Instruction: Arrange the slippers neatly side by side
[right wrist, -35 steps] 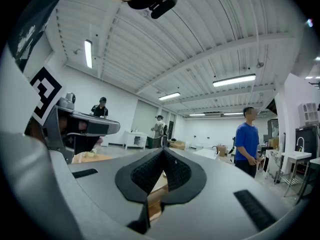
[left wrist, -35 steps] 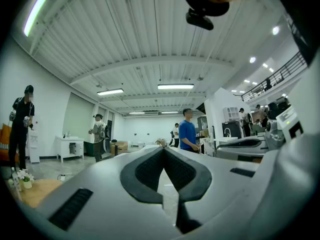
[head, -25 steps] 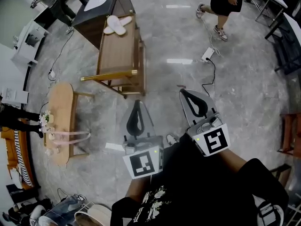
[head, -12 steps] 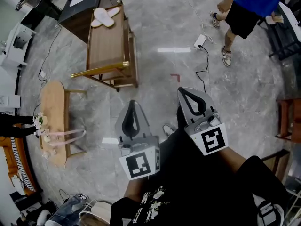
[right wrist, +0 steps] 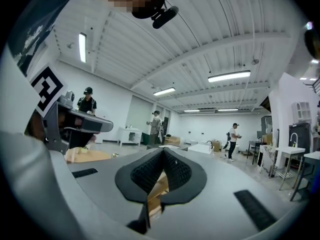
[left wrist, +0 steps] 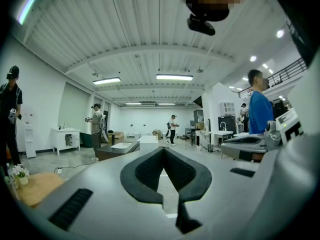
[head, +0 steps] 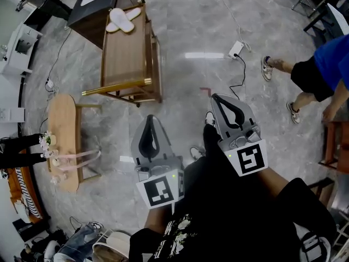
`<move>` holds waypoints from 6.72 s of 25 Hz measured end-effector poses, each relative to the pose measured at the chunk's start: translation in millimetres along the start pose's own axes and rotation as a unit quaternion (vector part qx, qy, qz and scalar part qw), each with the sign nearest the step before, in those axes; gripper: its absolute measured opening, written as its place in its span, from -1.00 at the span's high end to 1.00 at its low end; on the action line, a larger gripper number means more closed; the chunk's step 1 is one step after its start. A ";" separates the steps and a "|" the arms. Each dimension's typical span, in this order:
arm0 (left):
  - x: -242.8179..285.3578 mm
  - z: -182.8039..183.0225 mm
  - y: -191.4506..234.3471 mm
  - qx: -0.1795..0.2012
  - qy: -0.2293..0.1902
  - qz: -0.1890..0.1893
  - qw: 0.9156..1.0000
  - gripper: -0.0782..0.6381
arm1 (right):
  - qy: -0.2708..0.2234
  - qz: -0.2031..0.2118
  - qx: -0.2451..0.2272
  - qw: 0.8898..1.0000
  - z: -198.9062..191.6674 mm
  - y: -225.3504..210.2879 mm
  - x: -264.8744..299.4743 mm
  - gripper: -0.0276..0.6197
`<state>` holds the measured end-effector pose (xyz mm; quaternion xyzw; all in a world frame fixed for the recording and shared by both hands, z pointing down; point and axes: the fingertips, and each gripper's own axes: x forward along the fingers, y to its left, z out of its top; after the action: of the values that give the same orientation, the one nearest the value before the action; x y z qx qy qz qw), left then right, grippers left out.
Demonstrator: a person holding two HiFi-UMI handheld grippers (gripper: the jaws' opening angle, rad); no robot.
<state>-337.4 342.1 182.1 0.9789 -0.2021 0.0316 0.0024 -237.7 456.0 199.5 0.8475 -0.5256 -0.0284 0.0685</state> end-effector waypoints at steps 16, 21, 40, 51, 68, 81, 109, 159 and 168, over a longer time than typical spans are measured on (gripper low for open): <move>128.9 12.3 -5.6 0.018 0.010 0.022 1.000 0.77 | -0.011 -0.005 0.012 1.000 -15.1 -107.4 83.5 0.92; 164.6 21.2 -22.6 0.028 0.003 0.033 0.999 0.77 | -0.015 0.014 0.007 1.000 -18.4 -139.8 105.6 0.92; 198.3 7.5 -35.8 0.001 0.021 0.055 0.998 0.77 | -0.034 0.049 0.029 0.998 -27.8 -160.3 124.7 0.92; 205.8 9.5 -57.8 0.023 0.027 0.044 0.998 0.77 | -0.035 0.052 0.038 0.997 -29.3 -175.0 127.4 0.92; 251.0 9.9 -38.1 0.016 0.015 0.042 0.999 0.77 | -0.031 0.060 0.043 0.997 -34.7 -177.7 172.5 0.92; 307.9 14.6 12.1 0.012 0.015 0.059 0.998 0.77 | -0.016 0.087 0.039 0.995 -31.1 -180.8 253.9 0.92; 421.5 36.5 142.8 0.017 -0.008 0.060 0.998 0.77 | -0.024 0.067 0.017 0.997 -0.8 -193.5 411.0 0.92; 524.1 -5.5 281.0 -0.043 0.066 0.244 0.967 0.77 | 0.037 0.316 0.037 0.947 -37.4 -111.7 674.1 0.92; 544.2 -9.4 303.1 -0.038 0.081 0.287 0.954 0.77 | 0.033 0.391 0.049 0.918 -36.7 -80.9 717.7 0.92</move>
<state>40.8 -151.3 223.2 0.8730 -0.4744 0.1027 0.0464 158.5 -147.6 241.2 0.5772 -0.8132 0.0548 0.0501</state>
